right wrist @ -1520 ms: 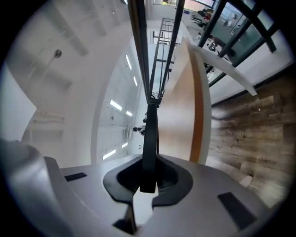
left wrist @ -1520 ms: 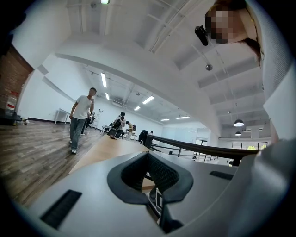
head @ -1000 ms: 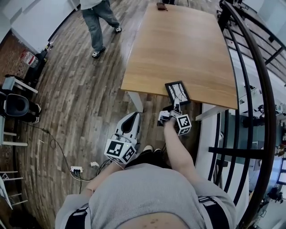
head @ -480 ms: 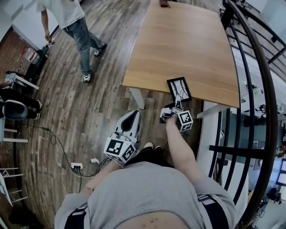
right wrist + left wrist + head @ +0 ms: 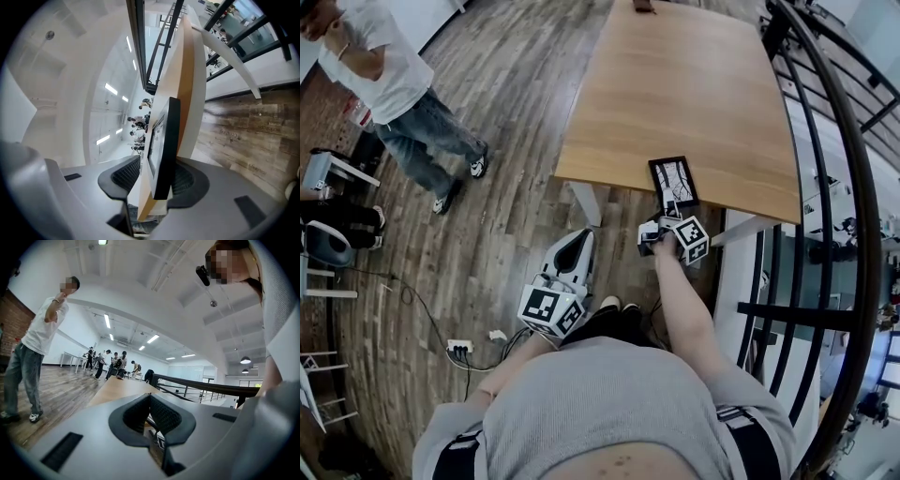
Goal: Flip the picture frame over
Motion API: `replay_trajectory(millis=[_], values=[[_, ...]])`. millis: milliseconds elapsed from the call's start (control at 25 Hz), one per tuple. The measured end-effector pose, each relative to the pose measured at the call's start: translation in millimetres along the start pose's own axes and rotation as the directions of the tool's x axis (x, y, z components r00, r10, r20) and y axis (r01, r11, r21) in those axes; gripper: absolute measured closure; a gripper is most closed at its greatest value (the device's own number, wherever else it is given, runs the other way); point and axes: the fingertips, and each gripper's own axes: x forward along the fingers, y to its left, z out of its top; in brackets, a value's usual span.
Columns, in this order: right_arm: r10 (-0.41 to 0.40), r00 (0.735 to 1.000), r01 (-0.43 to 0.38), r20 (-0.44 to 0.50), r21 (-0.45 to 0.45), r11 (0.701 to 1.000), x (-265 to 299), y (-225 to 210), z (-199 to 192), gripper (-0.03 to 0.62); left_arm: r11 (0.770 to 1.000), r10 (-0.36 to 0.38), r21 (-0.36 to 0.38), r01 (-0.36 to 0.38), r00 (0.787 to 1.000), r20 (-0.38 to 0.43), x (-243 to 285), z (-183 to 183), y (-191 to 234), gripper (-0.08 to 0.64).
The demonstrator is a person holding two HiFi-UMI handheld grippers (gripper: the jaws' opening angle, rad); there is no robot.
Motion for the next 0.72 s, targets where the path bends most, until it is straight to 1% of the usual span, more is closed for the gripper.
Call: replay_trajectory(millis=[120,280,360,480,720], values=[[-0.022,1.000,0.021,-0.014,-0.041,0.999,-0.8,0.7,-2.1,0.405,1.000,-0.004,-0.001,0.004,1.000,0.002,0.6,0.2,0.4,0.554],[-0.016,1.000,0.016,-0.005,-0.075,0.997,-2.8,10.8,0.0,0.341,1.000,-0.003,-0.001,0.003,1.000,-0.003,1.7,-1.6,-0.7,0.554],[-0.032,0.999,0.031,-0.009,-0.089,0.996,-3.3,11.5,-1.5,0.330,1.000,-0.003,0.002,0.003,1.000,-0.005,2.8,-2.1,-1.8,0.554],[-0.079,0.997,0.077,-0.019,-0.087,0.993,-5.7,4.4,-2.9,0.322,1.000,-0.012,0.005,0.012,1.000,-0.005,5.3,-1.9,-4.2,0.554],[-0.139,0.988,0.129,-0.074,-0.124,0.984,-1.9,2.1,-12.1,0.314,1.000,-0.016,0.002,0.016,1.000,-0.006,6.0,-0.4,-2.4,0.554]])
